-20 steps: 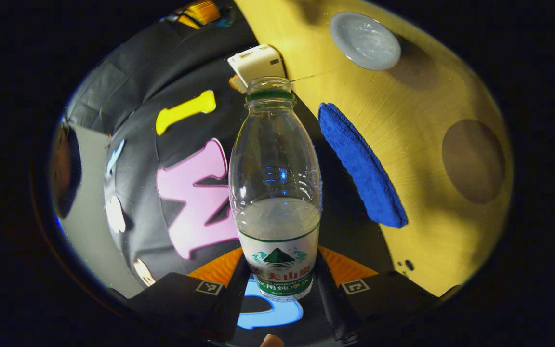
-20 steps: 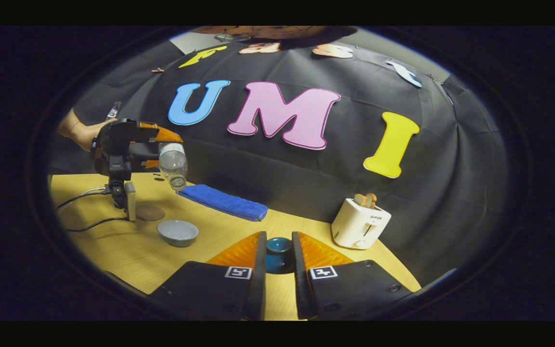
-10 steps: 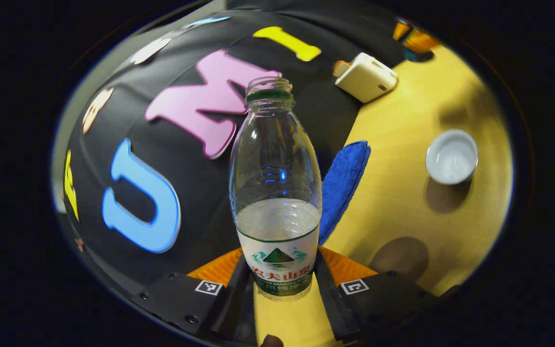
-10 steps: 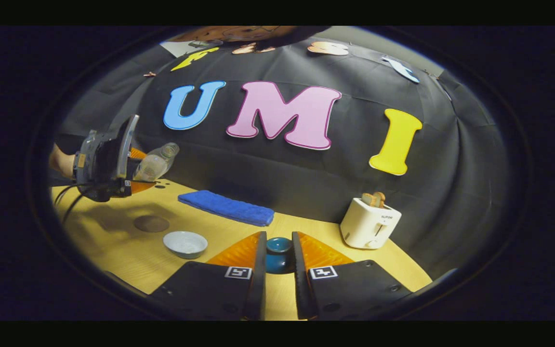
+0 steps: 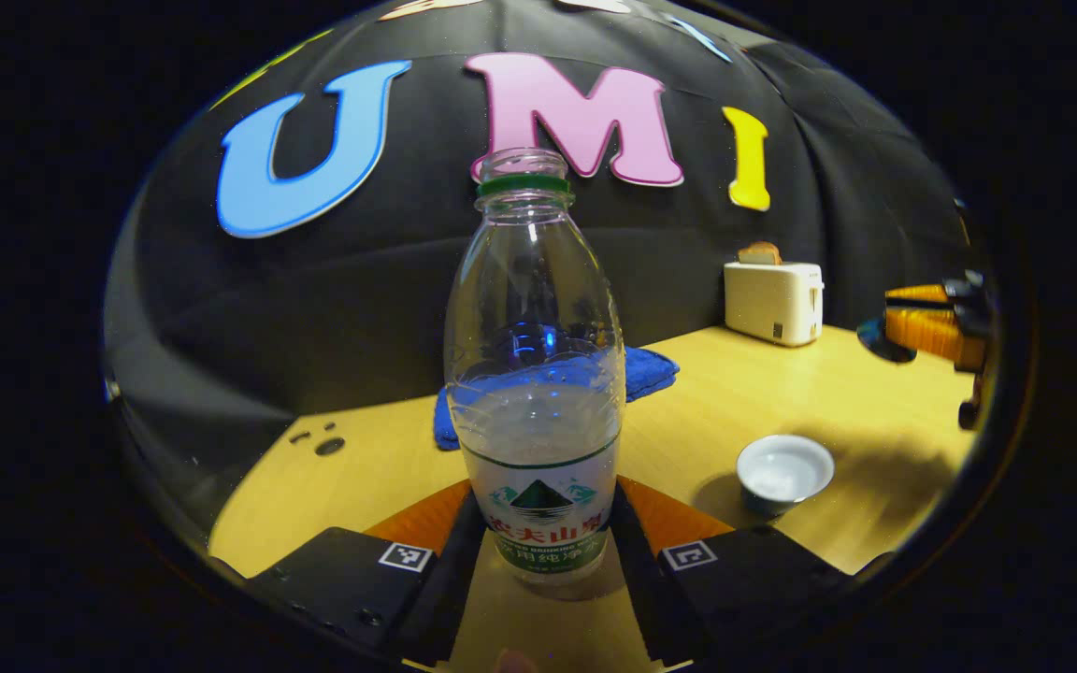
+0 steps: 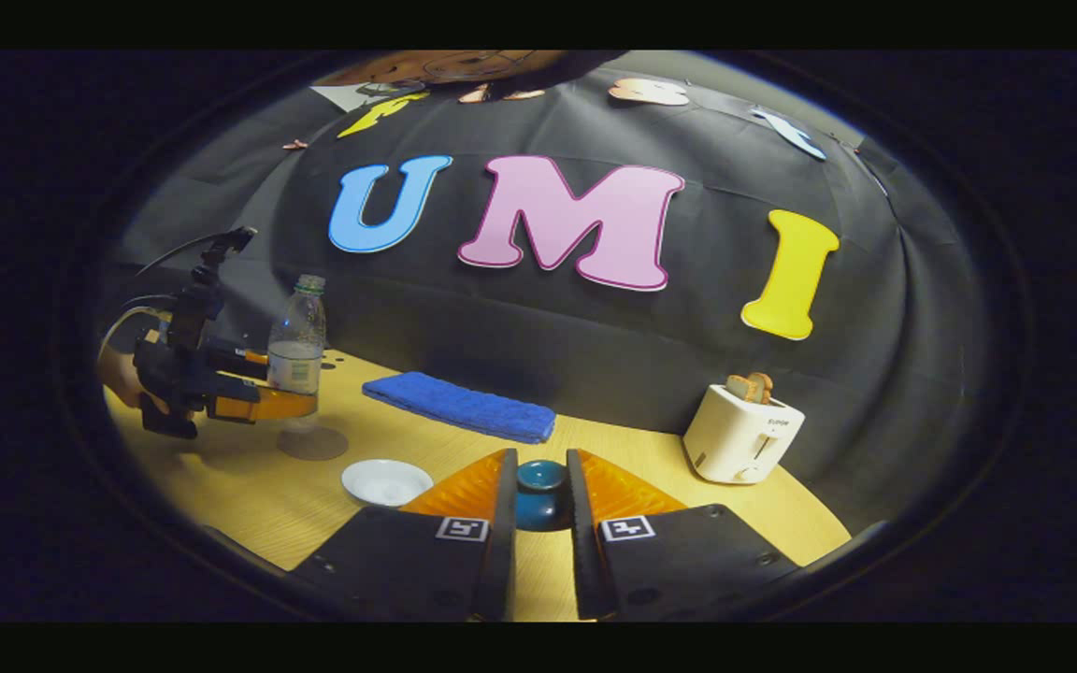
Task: Open the teacup lid with one hand, grasp the water bottle and pour water into the teacup with the other hand; after pouring, place the water bottle on the coaster and then close the teacup lid.
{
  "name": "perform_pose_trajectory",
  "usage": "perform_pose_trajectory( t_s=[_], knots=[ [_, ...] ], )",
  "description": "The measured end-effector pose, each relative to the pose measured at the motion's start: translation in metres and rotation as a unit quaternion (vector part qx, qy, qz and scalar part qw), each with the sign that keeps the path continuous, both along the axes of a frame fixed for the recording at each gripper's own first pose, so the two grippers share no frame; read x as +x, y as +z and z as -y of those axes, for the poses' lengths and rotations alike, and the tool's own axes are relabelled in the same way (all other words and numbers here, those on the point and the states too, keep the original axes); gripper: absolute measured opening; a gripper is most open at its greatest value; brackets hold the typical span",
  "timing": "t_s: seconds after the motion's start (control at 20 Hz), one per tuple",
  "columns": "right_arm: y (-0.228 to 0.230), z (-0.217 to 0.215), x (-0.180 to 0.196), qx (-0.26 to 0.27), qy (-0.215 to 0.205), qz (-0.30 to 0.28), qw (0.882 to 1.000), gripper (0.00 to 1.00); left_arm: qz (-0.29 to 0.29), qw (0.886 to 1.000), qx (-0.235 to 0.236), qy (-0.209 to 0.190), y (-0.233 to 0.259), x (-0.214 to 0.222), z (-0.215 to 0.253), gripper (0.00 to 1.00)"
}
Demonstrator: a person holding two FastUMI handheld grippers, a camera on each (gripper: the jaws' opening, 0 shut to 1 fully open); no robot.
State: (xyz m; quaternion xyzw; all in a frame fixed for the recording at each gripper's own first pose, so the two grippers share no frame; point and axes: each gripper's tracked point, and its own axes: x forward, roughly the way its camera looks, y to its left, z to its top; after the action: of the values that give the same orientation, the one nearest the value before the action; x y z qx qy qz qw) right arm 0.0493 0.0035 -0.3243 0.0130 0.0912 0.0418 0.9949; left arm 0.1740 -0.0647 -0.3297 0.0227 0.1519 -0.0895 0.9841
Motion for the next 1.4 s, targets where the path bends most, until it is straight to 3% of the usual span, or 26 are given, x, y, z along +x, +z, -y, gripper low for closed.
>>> perform_pose_trajectory(
  t_s=[0.15,0.2,0.45,0.55,0.8,0.9,1.05,1.1,1.15,1.4],
  knots=[
    [0.002,-0.007,0.001,0.011,0.001,-0.001,1.0,0.29,0.008,0.999,-0.03,0.007,0.001,0.002,0.007,0.74],
    [0.001,-0.011,0.0,0.016,0.004,-0.002,1.0,0.34,0.008,0.999,-0.033,0.008,-0.001,0.003,0.007,0.74],
    [0.001,-0.026,0.003,0.028,0.013,-0.005,0.999,0.34,-0.003,0.999,-0.033,0.012,-0.005,0.003,0.009,0.74],
    [-0.001,-0.029,0.005,0.03,0.015,-0.005,0.999,0.29,-0.005,0.999,-0.034,0.014,-0.006,0.004,0.008,0.69],
    [-0.001,-0.036,0.007,0.035,0.019,-0.007,0.999,0.29,-0.028,0.999,-0.039,0.011,-0.014,-0.003,0.009,0.81],
    [-0.002,-0.04,0.008,0.036,0.023,-0.008,0.999,0.29,-0.032,0.999,-0.044,0.006,-0.014,-0.006,0.013,1.0],
    [-0.004,-0.05,0.011,0.046,0.03,-0.01,0.998,0.29,-0.049,0.998,-0.04,0.005,-0.018,-0.015,0.012,0.99],
    [-0.005,-0.054,0.012,0.05,0.032,-0.01,0.998,0.34,-0.049,0.998,-0.036,0.006,-0.017,-0.019,0.011,0.99],
    [-0.007,-0.059,0.014,0.054,0.035,-0.01,0.998,0.29,-0.05,0.998,-0.031,0.007,-0.017,-0.022,0.009,0.98],
    [-0.015,-0.091,0.025,0.077,0.057,-0.015,0.995,0.29,-0.063,0.998,-0.02,0.017,-0.023,-0.051,0.008,0.98]
  ],
)
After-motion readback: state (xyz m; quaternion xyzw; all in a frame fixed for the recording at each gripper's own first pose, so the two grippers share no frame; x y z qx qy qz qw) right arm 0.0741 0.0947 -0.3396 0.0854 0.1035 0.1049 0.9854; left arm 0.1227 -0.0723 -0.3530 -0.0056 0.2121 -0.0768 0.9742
